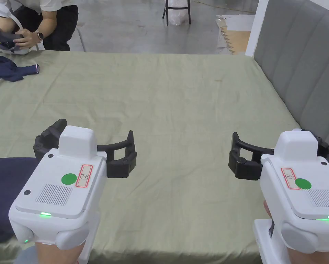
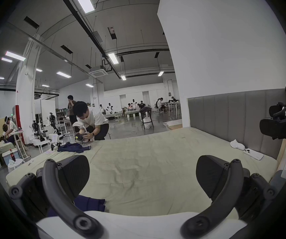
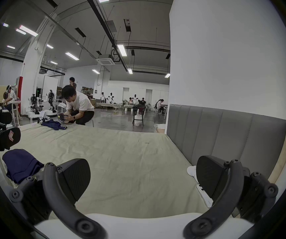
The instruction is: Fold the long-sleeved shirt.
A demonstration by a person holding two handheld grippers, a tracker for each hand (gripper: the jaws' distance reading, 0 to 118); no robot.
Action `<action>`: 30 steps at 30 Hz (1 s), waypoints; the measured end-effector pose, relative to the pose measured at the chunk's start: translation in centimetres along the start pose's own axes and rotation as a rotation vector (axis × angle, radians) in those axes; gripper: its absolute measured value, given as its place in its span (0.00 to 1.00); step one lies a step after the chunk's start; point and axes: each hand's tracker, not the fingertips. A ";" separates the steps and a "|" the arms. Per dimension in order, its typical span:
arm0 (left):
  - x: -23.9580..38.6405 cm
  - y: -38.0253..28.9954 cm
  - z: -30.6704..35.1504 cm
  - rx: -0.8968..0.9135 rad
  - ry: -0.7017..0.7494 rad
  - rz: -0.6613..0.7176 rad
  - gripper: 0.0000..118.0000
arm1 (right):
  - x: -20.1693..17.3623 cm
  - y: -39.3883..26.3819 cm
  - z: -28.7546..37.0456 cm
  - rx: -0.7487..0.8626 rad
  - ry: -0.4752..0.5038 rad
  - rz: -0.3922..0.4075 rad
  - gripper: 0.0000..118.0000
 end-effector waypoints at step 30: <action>0.3 -0.4 0.1 -0.009 0.003 0.004 0.94 | 0.1 -0.2 0.0 -0.013 -0.004 -0.006 1.00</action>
